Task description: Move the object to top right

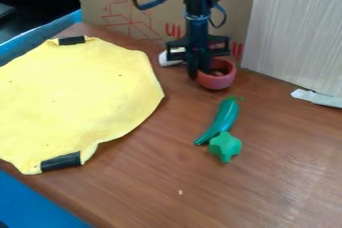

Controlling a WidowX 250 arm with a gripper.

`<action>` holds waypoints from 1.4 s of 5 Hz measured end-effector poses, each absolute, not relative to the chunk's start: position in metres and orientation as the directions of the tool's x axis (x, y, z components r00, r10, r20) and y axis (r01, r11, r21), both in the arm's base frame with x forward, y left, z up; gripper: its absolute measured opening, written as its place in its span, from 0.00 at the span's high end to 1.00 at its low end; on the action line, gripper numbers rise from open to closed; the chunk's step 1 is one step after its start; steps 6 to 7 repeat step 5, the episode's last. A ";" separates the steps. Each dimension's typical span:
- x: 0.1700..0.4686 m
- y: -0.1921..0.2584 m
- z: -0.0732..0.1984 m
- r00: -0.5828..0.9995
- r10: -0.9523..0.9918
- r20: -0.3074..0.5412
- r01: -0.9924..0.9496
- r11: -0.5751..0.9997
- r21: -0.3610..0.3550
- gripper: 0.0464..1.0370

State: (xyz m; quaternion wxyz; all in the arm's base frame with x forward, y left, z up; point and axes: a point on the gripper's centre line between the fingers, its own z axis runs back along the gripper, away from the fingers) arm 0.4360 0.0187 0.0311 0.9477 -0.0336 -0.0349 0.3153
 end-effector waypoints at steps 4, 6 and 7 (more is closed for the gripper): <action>0.420 0.007 0.060 0.838 0.540 0.075 -0.526 0.837 -0.153 0.07; 0.417 0.007 0.070 0.848 0.521 0.102 -0.502 0.849 -0.163 0.04; 0.417 0.007 0.070 0.848 0.521 0.102 -0.502 0.849 -0.163 0.04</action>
